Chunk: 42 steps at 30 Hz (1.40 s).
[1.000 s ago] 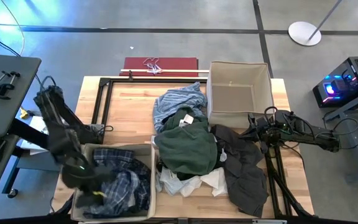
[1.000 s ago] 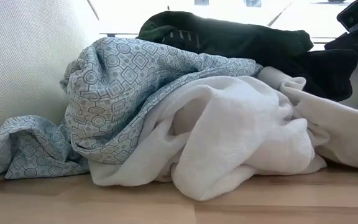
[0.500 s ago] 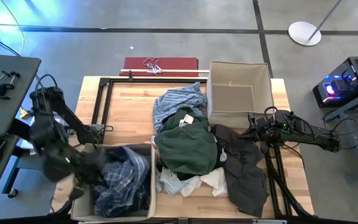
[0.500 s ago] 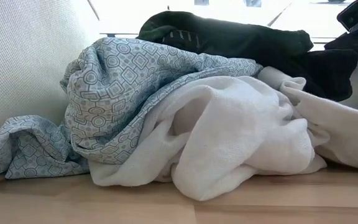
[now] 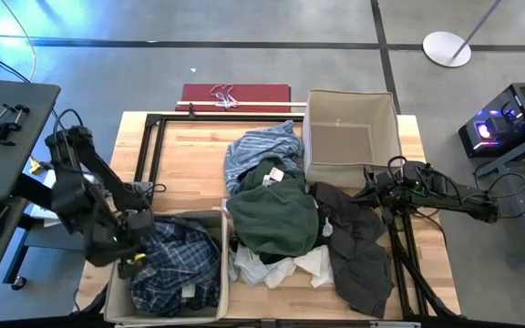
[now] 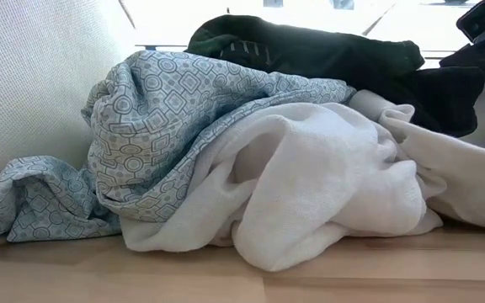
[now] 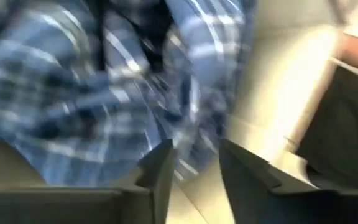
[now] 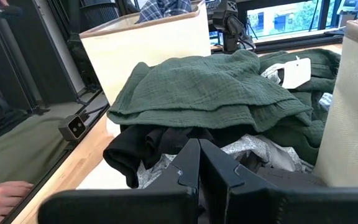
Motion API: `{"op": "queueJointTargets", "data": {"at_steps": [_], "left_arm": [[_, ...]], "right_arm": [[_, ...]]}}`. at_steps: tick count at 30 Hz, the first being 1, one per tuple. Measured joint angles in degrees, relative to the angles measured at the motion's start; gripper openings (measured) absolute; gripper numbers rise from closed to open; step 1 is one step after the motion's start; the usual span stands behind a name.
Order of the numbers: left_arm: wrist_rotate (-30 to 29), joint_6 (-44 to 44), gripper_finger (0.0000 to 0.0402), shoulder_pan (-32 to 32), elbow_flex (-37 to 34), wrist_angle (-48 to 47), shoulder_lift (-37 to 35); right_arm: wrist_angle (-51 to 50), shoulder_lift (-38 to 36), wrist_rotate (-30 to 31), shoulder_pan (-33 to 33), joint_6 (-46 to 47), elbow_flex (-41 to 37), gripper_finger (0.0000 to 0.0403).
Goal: Sort clothes
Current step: Put the blue checkered shirt into the bottom laundry organizer
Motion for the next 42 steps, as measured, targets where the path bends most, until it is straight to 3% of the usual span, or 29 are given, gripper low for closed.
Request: {"op": "queueJointTargets", "data": {"at_steps": [2,3,7,8,11,14,18,21,26,30,32,35,38,40,42], "left_arm": [[0.19,0.33,0.0144,0.35,0.02,1.58,-1.73],[-2.42,2.27,0.0149,0.36,0.05,2.05,-2.29],[-24.22,15.93,0.0150,0.44,-0.55,3.37,-1.60],[-25.92,18.06,0.0145,0.50,-1.74,5.09,-0.95],[-19.31,24.15,0.0123,1.74,-8.10,11.76,2.48],[-12.40,23.83,0.0094,1.91,-17.51,21.64,7.64],[1.35,25.16,0.0057,2.31,-27.38,37.00,16.87],[7.86,25.35,0.0033,3.04,-28.14,35.34,21.29],[6.30,28.12,0.0007,3.45,-23.02,23.24,18.45],[0.11,27.96,0.0002,3.68,-15.51,18.32,11.91],[-7.66,31.17,0.0003,3.60,-12.38,20.02,8.53],[-24.36,43.00,0.0003,3.10,-10.91,27.74,4.42],[-37.19,56.95,0.0003,3.01,-10.93,35.58,2.91],[-43.39,63.08,0.0003,3.51,-10.93,38.56,2.84],[-44.52,65.30,0.0003,4.87,-10.93,38.56,3.14]], "right_arm": [[0.00,0.00,-0.02,0.02,0.00,0.02,0.0000],[0.01,0.00,-0.01,0.00,0.00,0.01,0.0000],[0.01,0.00,-0.01,0.01,0.00,0.02,0.0000],[0.00,0.00,0.00,0.01,0.00,0.02,0.0000],[0.00,0.00,0.00,0.00,0.00,0.02,0.0000],[0.01,0.00,-0.01,0.00,0.00,0.02,0.0000],[0.00,0.00,-0.02,0.00,0.00,0.00,0.0000],[0.00,0.00,-0.01,0.00,0.00,0.01,0.0000],[0.00,0.00,-0.02,0.02,-0.01,0.02,0.0000],[0.00,0.00,0.00,0.02,0.00,0.02,0.0000],[0.00,0.00,-0.01,0.01,0.00,0.02,0.0000],[0.00,0.00,-0.01,0.01,0.00,0.02,0.0000],[0.00,0.00,0.00,0.00,0.00,0.02,0.0000],[0.01,0.00,-0.01,0.01,0.00,0.01,0.0000],[0.01,0.00,-0.02,0.02,0.00,0.02,0.0000]]}}
